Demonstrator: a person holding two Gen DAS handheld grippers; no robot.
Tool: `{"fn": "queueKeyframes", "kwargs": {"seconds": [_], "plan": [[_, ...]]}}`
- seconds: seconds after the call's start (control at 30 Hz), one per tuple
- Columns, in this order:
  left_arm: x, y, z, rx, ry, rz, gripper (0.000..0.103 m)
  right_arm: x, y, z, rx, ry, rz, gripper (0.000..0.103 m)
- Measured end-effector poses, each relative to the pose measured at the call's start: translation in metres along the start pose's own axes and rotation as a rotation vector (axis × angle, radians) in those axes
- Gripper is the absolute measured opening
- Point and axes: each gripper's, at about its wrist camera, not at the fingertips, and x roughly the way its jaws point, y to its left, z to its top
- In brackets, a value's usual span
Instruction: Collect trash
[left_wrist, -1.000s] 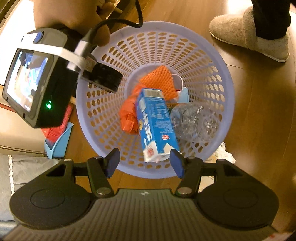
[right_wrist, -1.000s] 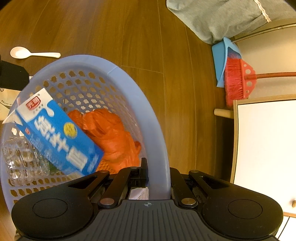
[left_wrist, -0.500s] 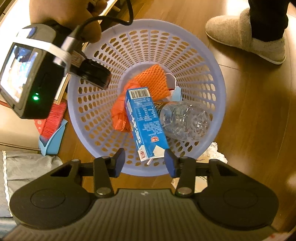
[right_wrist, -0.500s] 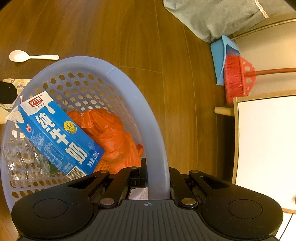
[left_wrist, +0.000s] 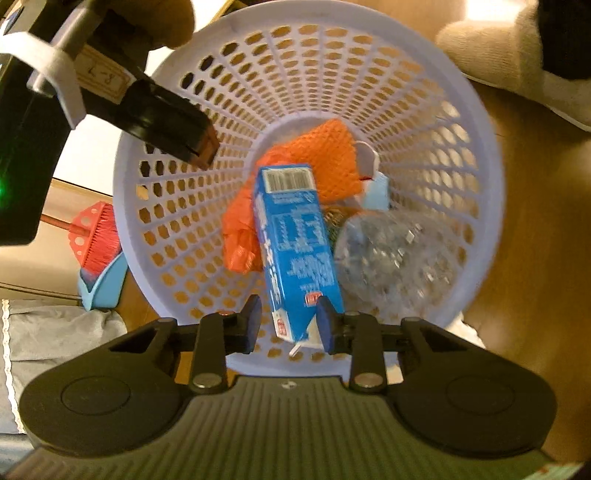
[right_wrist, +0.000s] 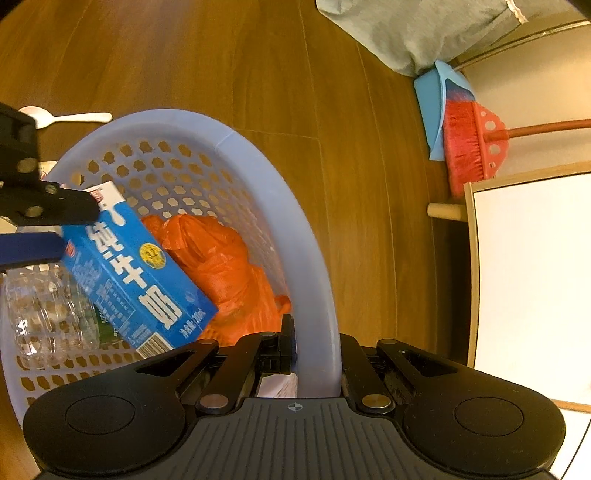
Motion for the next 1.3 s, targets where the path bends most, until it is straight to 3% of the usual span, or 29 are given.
{"fn": "queueKeyframes", "kwargs": {"seconds": [0.27,0.47,1.07,1.17,1.3], "plan": [[-0.021,0.009,-0.012,-0.041,-0.03,-0.008,0.029,0.001,-0.009,-0.005,0.049,0.01,0.017,0.0],[-0.044,0.008,-0.029,-0.069,-0.01,0.002,0.029,0.0,-0.012,-0.008,0.064,0.013,0.025,0.0],[-0.047,-0.021,-0.124,-0.226,0.183,-0.06,0.03,-0.001,-0.024,-0.027,0.182,0.028,0.055,0.0],[-0.04,-0.036,-0.136,-0.278,0.205,-0.099,0.034,-0.001,-0.026,-0.028,0.192,0.03,0.059,0.0],[-0.033,-0.055,-0.151,-0.383,0.197,-0.143,0.049,-0.001,-0.029,-0.031,0.201,0.031,0.064,0.0]]}}
